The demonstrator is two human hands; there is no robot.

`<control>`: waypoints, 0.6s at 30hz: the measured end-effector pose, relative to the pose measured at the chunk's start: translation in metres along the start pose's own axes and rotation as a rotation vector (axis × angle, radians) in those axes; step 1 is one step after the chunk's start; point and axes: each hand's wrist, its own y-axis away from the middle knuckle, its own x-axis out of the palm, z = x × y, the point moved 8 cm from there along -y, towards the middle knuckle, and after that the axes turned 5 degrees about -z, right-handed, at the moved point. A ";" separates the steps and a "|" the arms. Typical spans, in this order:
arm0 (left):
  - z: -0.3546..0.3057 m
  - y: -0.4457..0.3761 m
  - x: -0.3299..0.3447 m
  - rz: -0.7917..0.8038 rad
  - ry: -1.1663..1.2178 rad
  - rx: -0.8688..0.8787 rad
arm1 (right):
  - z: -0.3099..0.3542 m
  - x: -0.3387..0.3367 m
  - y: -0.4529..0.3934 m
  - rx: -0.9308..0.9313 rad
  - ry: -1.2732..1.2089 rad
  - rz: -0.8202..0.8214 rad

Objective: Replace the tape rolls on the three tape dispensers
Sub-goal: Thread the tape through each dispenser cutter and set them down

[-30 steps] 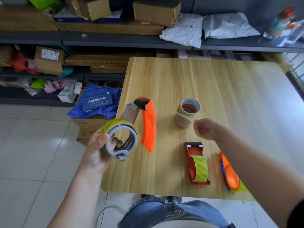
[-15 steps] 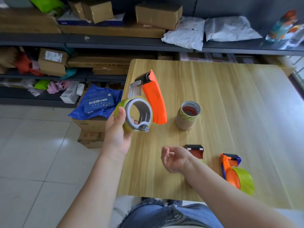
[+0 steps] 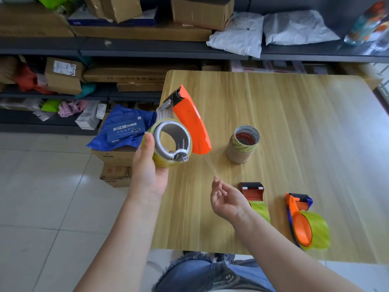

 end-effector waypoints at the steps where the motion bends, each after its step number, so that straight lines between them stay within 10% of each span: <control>1: -0.002 -0.001 0.000 0.012 0.021 0.003 | 0.001 0.003 0.000 -0.018 0.005 0.015; 18: -0.008 -0.019 0.001 -0.143 -0.005 -0.037 | -0.001 0.018 0.006 -0.167 0.381 0.164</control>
